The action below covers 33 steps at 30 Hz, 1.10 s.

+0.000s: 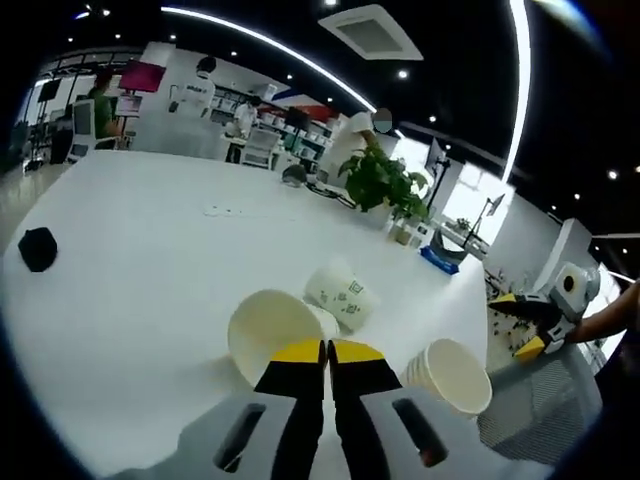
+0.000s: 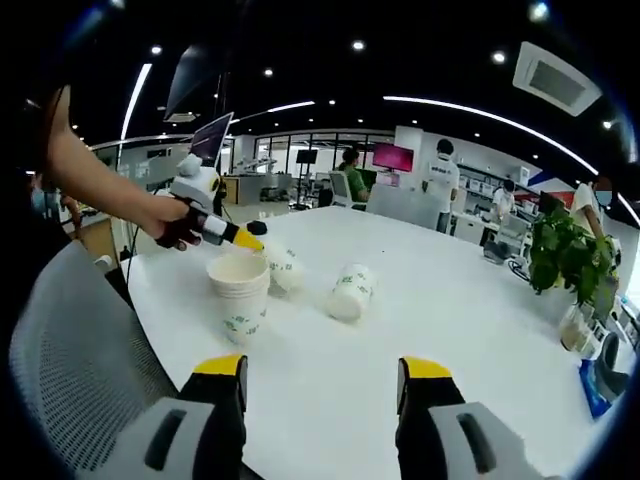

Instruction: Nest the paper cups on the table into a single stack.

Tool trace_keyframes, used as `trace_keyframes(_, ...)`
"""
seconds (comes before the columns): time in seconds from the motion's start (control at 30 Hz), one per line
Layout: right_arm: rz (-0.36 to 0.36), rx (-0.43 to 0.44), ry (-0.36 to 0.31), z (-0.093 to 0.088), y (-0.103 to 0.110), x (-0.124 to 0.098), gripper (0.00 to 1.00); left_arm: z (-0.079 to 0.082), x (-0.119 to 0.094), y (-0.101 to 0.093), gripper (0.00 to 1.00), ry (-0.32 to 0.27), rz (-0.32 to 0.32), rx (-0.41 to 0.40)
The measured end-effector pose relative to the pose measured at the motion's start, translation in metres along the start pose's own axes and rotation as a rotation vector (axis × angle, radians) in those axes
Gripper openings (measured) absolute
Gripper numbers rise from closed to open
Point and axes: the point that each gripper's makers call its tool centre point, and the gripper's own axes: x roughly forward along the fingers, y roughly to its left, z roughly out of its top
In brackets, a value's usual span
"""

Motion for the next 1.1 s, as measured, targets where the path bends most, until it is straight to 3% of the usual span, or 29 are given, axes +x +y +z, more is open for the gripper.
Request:
trace_keyframes(0.5,0.0,0.005,-0.003,-0.001,-0.001,-0.001,0.61,0.043,-0.037,-0.038,0.0,0.003,-0.058,0.082)
trace_keyframes(0.67,-0.001,0.004,-0.003,-0.001,-0.001,-0.001,0.61,0.061,-0.049,-0.065,0.0,-0.004,-0.096,0.11)
trace_keyframes(0.87,0.002,0.003,0.002,-0.002,-0.001,0.0,0.61,0.072,-0.057,-0.089,0.0,0.001,-0.146,0.139)
trace_keyframes(1.1,-0.001,0.004,0.003,-0.001,-0.001,-0.001,0.61,0.072,-0.065,-0.107,0.0,0.03,-0.178,0.183)
